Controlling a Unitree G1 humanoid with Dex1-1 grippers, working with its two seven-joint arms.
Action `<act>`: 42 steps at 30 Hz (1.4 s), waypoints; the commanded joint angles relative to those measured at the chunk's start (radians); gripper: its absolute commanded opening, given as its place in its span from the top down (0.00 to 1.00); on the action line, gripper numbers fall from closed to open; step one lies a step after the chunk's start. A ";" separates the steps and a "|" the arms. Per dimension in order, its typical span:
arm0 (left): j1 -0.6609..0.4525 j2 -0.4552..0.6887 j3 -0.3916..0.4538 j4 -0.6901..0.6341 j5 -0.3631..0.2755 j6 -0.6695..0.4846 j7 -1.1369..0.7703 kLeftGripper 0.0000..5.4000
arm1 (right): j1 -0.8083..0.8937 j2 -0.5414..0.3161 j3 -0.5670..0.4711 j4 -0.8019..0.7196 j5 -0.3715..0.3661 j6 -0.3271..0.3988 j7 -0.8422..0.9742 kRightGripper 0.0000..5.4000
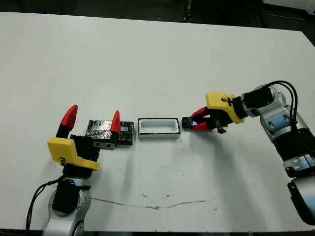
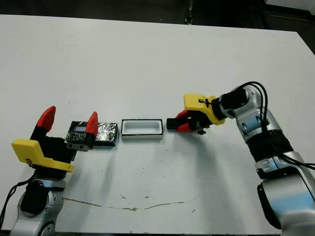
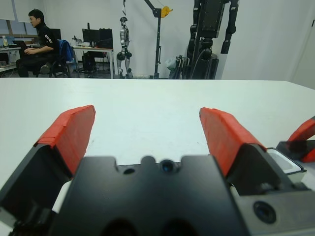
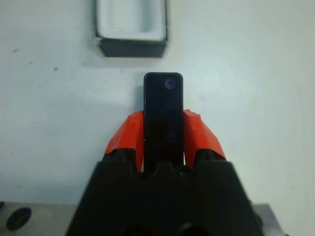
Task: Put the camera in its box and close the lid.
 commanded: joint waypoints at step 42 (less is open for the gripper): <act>-0.006 -0.010 -0.001 0.006 0.018 -0.003 0.015 0.00 | -0.183 0.241 0.076 -0.008 0.155 0.242 0.110 0.69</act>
